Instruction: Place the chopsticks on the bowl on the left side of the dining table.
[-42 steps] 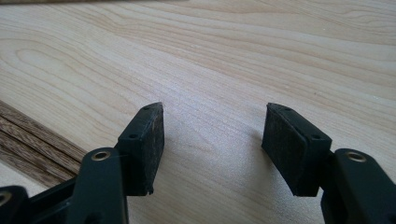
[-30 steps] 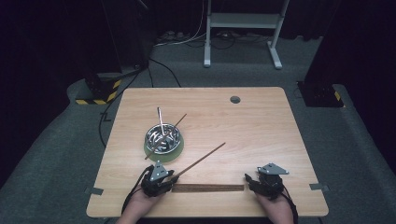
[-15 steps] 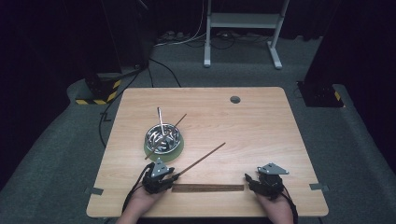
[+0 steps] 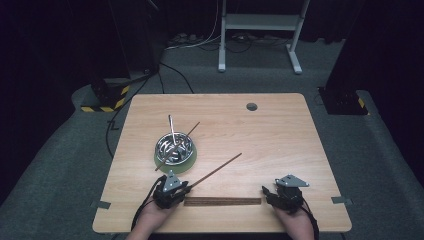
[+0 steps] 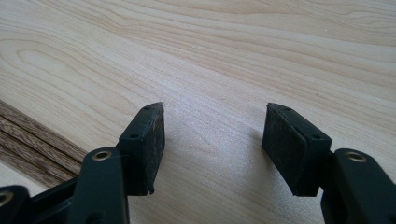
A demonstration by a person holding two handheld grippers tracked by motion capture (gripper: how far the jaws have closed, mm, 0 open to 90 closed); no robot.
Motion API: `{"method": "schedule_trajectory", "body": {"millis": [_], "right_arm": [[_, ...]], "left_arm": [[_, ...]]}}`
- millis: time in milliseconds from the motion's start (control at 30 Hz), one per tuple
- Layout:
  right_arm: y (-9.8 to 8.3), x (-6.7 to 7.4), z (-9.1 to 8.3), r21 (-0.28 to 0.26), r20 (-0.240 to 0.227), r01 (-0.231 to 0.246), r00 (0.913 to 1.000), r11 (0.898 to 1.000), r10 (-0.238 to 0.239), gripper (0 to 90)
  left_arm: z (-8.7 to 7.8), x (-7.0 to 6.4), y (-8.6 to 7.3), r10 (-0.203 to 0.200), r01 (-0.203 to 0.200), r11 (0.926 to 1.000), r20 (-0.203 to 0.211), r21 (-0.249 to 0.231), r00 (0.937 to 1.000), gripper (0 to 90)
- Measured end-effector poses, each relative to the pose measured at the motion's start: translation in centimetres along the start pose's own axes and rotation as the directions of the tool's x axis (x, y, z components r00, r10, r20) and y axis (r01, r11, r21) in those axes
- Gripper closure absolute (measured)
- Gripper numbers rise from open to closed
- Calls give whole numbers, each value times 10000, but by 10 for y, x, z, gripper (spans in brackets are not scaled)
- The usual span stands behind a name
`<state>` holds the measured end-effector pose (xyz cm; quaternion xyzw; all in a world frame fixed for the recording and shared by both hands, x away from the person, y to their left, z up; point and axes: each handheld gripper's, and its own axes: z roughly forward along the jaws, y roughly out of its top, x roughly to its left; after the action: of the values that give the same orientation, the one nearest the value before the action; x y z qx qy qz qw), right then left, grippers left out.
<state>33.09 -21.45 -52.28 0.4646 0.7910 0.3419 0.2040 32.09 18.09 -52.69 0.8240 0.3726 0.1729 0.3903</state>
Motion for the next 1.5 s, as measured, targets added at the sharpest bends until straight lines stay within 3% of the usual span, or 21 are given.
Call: {"method": "schedule_trajectory", "body": {"millis": [200, 467, 800, 933, 967, 1200, 1500], "right_arm": [[0, 0, 0, -53, 41, -7, 10000, 10000, 7, 390], [0, 0, 0, 10, -11, 36, 10000, 10000, -36, 390], [0, 0, 0, 11, -12, 35, 10000, 10000, -35, 390], [0, 0, 0, 12, -12, 29, 10000, 10000, -29, 390], [0, 0, 0, 13, -13, 29, 10000, 10000, -29, 390], [0, 0, 0, 13, -12, 32, 10000, 10000, -32, 390], [0, 0, 0, 12, -11, 32, 10000, 10000, -32, 390]], "left_arm": [[0, -2, 0, 210, -210, 9998, 64, 40, 9998, 816], [-1, 1, 0, 99, -99, 9999, 60, -27, 9999, 834], [-11, 5, -3, -259, 255, 9955, -41, -913, 9997, 835], [-16, 6, -3, -474, 469, 9895, -6, -1365, 9989, 835], [-18, 6, -3, -640, 643, 9858, 66, -1551, 9979, 836], [-28, 6, 0, -837, 856, 9664, 185, -2423, 9963, 837], [-39, 7, 2, -780, 722, 9494, -69, -3057, 9969, 837]]}}
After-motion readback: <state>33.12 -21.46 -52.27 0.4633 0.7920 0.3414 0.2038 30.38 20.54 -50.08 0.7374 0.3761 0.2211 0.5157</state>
